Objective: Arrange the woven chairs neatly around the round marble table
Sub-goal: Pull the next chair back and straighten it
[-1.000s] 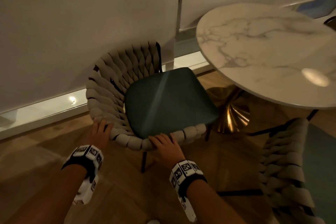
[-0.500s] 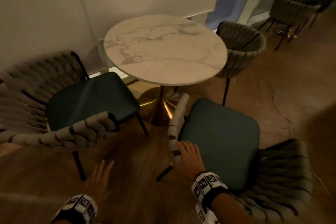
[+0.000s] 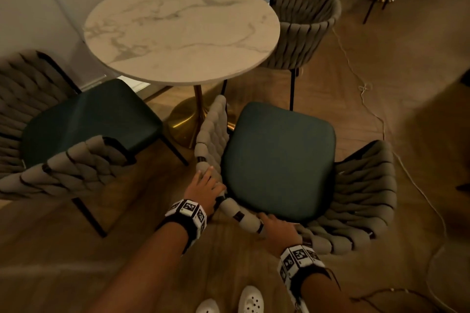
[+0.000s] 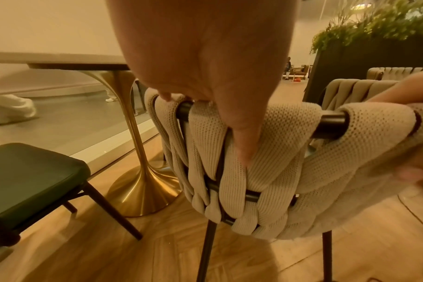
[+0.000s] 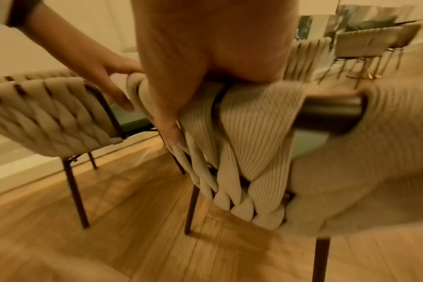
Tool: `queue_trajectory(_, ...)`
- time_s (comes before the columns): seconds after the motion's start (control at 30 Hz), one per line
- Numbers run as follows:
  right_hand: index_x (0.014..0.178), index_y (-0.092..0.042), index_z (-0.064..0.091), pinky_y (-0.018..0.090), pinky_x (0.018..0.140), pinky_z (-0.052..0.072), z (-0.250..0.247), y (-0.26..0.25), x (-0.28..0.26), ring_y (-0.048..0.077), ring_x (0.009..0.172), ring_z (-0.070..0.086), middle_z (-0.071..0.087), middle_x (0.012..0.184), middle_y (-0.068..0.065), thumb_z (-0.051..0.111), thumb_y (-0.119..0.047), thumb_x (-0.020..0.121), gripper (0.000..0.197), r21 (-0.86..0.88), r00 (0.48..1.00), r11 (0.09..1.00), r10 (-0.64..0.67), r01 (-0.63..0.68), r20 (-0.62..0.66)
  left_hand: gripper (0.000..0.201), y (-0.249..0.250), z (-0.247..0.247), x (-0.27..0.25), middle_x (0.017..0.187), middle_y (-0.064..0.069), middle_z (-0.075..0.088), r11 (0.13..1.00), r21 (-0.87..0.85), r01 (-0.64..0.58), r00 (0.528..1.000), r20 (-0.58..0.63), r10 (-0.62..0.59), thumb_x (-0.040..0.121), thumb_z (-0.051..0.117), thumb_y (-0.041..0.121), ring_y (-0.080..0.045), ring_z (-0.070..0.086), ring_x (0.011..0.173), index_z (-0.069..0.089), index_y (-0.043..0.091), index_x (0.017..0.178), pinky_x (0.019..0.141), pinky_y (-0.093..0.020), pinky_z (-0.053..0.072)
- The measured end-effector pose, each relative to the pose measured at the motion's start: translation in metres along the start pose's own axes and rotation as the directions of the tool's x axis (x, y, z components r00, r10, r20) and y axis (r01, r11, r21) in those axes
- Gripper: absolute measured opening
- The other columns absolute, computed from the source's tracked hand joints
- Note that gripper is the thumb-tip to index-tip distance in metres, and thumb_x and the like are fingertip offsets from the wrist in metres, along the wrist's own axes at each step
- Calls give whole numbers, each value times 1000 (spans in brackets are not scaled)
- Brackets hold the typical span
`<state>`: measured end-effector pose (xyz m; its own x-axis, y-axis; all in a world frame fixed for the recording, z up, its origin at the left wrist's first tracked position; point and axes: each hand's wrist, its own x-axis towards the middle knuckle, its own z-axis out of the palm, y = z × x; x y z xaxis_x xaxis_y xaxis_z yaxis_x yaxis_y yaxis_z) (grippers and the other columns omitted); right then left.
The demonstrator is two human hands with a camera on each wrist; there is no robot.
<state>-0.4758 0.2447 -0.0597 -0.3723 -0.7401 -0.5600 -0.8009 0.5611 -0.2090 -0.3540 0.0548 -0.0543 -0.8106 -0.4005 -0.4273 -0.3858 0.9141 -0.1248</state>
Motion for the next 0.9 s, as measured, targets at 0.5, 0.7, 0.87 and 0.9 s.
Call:
queue_trajectory(0.5,85,-27,63,19,41,44,20,69,-21,8,46,61,70,64,-8,53,-47,66,30,-110,917,929,-367,353,-157,41,65,-15,-36,138,-6,47,995,19,102,994,-42,-101,93,49,33,-27,33,130,39,22,132,111,-41,19)
queue_trajectory(0.7,86,-28,59,17,39,35,-2,155,-19,9,44,58,66,60,-8,76,-40,55,38,-241,817,807,-570,538,-84,43,146,-24,-35,132,-4,52,967,-84,240,971,8,-240,92,48,39,-24,39,123,40,24,131,105,-36,27)
queue_trajectory(0.87,83,-26,65,21,42,44,-41,220,-9,16,49,63,69,63,-5,60,-35,65,21,-270,726,722,-680,638,-102,42,213,-43,-11,128,-2,55,928,-125,352,936,58,-347,91,49,42,-23,40,119,42,26,129,100,-34,30)
queue_trajectory(0.9,81,-29,66,20,41,43,-52,231,-7,14,48,63,68,60,-7,69,-35,59,23,-306,717,700,-693,645,-73,42,226,-46,-5,126,-1,56,923,-126,363,931,76,-356,89,50,43,-23,42,118,43,26,127,99,-34,31)
